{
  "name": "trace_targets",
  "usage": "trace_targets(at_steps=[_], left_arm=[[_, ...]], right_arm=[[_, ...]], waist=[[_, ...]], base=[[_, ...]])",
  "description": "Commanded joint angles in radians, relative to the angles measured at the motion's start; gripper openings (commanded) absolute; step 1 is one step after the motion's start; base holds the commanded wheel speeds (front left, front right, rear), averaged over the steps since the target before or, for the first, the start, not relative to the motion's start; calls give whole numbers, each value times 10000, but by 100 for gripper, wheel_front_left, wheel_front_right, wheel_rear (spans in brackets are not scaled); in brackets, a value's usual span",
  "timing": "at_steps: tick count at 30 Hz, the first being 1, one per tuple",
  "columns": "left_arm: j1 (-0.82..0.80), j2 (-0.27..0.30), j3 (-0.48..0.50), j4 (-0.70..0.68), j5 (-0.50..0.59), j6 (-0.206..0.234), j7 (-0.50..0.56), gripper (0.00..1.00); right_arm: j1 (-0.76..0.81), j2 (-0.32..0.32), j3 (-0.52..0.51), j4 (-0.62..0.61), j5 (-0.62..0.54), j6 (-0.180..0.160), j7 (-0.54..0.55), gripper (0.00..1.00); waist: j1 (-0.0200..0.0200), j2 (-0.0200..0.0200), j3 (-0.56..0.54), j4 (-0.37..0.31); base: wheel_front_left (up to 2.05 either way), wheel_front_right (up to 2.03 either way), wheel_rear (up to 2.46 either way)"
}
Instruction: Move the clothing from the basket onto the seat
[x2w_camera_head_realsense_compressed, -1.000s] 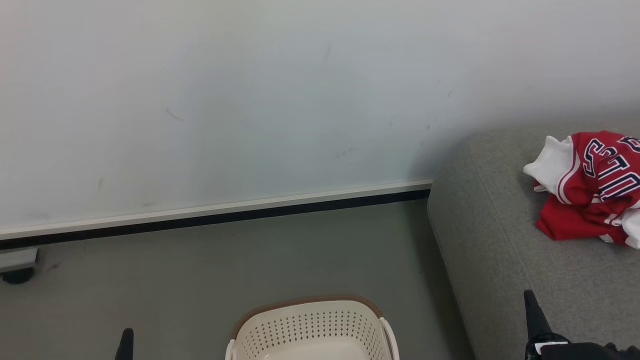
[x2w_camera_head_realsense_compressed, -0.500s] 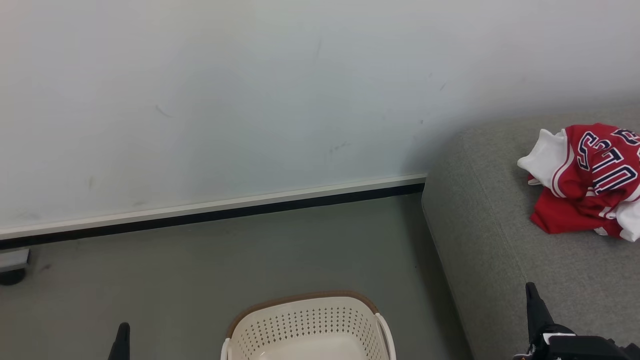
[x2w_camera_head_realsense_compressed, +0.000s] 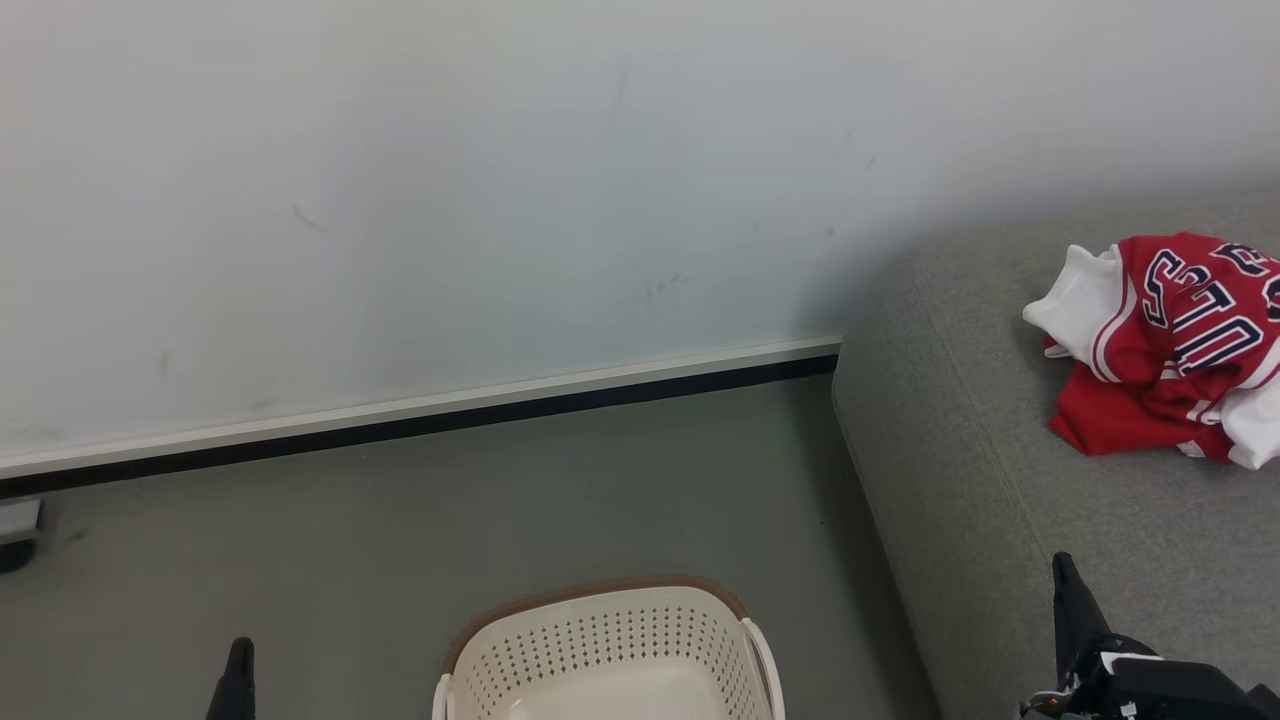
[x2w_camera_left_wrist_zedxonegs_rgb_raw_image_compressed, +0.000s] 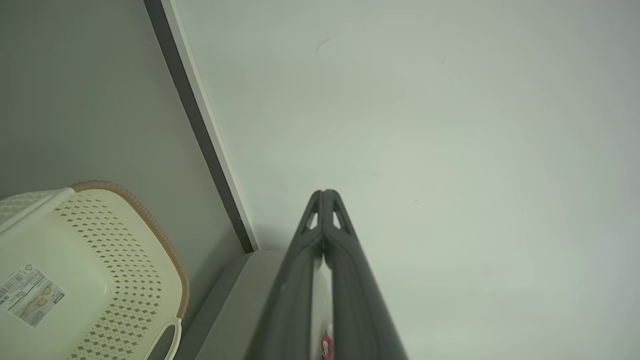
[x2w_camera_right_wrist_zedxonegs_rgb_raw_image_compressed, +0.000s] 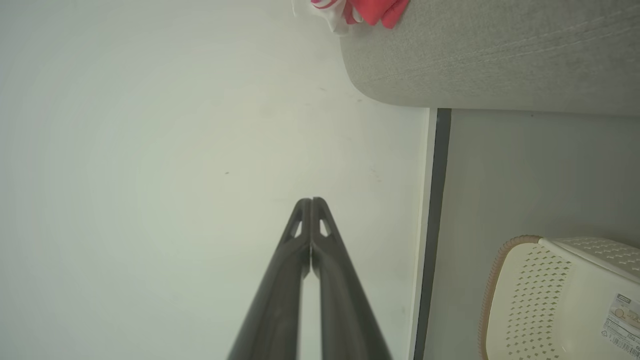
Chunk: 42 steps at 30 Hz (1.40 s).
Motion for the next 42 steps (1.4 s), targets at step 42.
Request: trace_targets(at_steps=[42], left_arm=[[-188,-45,190,-43,-979,-56,333,0]], right_arm=[[-224,44,-188,154,907,4,205,0]], waist=[[0,-1,142,-182]], base=[[0,0,0]])
